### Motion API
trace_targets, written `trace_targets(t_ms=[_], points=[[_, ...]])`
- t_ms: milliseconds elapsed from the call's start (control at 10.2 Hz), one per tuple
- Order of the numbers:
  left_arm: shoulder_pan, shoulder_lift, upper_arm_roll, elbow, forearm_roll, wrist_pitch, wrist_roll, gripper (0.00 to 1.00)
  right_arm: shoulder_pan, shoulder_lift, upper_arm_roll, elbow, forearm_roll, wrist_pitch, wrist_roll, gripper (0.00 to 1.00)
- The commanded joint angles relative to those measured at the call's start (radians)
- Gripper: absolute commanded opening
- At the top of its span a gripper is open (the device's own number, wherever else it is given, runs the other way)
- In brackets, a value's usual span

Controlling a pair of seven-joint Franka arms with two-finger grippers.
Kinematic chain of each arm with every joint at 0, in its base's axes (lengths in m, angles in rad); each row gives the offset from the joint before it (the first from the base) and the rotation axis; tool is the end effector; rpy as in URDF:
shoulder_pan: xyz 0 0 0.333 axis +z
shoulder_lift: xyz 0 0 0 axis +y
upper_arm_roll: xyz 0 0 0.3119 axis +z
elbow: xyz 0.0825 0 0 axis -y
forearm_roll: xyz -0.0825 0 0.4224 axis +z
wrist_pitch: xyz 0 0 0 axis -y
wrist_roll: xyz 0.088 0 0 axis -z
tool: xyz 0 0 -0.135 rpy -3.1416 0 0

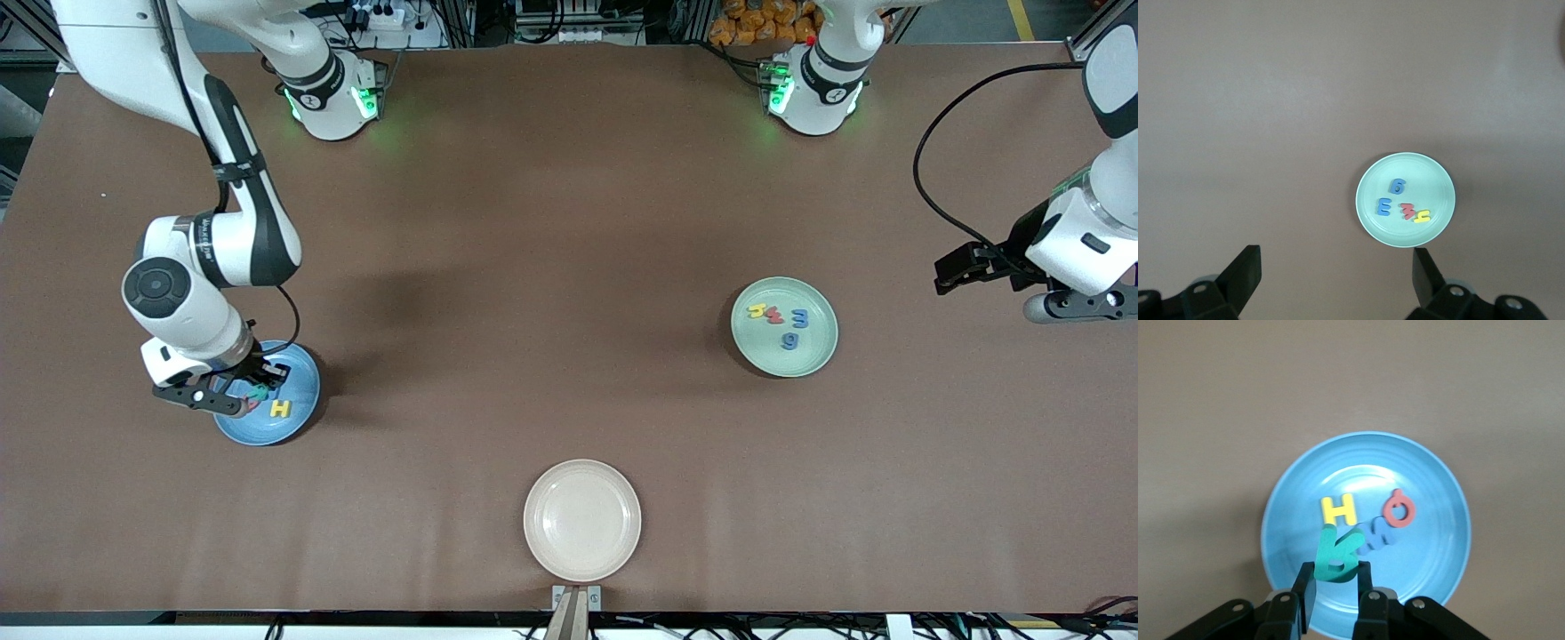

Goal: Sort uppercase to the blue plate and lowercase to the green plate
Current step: 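Open the right gripper to drop the teal K on the blue plate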

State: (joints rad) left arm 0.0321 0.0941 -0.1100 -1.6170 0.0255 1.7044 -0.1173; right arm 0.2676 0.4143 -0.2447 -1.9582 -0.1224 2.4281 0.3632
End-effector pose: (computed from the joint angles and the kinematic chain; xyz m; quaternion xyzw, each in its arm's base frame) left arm 0.6267 -0.0435 0.5232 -0.9998 -0.0182 0.0023 0.0077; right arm 0.6509 0.0139 0.2174 0.9890 -0.1127 0.0486 0.0821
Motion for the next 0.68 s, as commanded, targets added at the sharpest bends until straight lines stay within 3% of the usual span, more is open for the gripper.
trace_targets(t_ms=[0, 391, 587], points=[[-0.006, -0.014, 0.007, -0.009, -0.012, -0.009, 0.007, 1.00, -0.010, 0.008, 0.012, 0.001, -0.008, -0.017, -0.006, 1.00], [-0.006, -0.014, 0.007, -0.009, -0.012, -0.009, 0.007, 1.00, -0.073, -0.026, 0.021, -0.004, -0.002, -0.055, -0.209, 1.00], [-0.005, -0.013, 0.009, -0.008, -0.022, -0.008, 0.005, 1.00, -0.142, -0.095, 0.077, -0.014, 0.000, -0.104, -0.331, 1.00]])
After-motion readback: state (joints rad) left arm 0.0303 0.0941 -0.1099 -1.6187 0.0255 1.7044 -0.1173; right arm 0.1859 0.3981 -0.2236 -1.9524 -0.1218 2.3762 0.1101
